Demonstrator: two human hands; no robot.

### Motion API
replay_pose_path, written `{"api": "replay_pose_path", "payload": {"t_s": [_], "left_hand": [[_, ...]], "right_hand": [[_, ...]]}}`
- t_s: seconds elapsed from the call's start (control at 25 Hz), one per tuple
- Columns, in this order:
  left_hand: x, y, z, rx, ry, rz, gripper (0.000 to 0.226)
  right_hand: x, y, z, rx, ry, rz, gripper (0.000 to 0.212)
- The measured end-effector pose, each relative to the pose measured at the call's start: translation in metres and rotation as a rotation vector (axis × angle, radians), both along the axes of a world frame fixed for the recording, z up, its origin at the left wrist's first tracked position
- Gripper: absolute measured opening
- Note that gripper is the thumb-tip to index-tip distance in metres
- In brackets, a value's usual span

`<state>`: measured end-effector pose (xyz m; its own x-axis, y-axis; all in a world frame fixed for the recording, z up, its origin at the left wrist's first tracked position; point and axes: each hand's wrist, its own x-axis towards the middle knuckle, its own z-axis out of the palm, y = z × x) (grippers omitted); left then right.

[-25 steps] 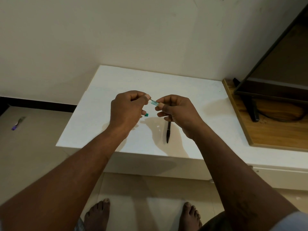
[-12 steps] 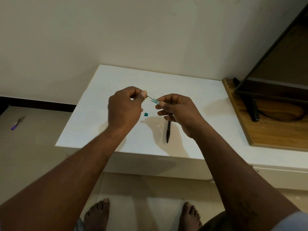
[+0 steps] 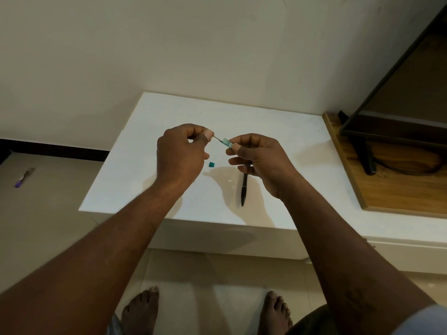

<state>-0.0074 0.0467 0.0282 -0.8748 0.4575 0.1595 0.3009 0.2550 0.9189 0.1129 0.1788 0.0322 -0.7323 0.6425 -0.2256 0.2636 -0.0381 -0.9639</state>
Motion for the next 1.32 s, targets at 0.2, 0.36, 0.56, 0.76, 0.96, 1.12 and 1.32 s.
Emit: {"api": "replay_pose_path", "payload": {"t_s": [0.2, 0.36, 0.56, 0.76, 0.96, 1.12, 1.32], "left_hand": [[0.0013, 0.0004, 0.004, 0.028, -0.015, -0.003, 0.02], [0.0007, 0.0002, 0.0062, 0.05, -0.026, 0.017, 0.022], [0.0001, -0.0013, 0.0042, 0.01, 0.06, 0.053, 0.021], [-0.0012, -0.0029, 0.0022, -0.002, 0.175, 0.072, 0.019], [-0.0005, -0.0028, 0.002, 0.003, 0.22, 0.088, 0.021], [0.0003, -0.0016, 0.0026, -0.002, 0.175, 0.04, 0.025], [0.0002, 0.0011, 0.003, 0.02, 0.021, 0.009, 0.024]], "right_hand": [[-0.0005, -0.0027, -0.001, -0.141, 0.032, -0.004, 0.015], [-0.0014, -0.0039, -0.0016, -0.211, 0.051, -0.012, 0.014], [-0.0017, -0.0049, -0.0021, -0.194, 0.037, -0.005, 0.014], [-0.0019, -0.006, -0.0028, -0.198, 0.031, 0.003, 0.015], [-0.0023, -0.0058, -0.0016, -0.204, 0.034, 0.0, 0.014], [-0.0022, -0.006, -0.0015, -0.206, 0.038, 0.001, 0.014], [-0.0027, -0.0057, -0.001, -0.234, 0.05, -0.006, 0.014]]}}
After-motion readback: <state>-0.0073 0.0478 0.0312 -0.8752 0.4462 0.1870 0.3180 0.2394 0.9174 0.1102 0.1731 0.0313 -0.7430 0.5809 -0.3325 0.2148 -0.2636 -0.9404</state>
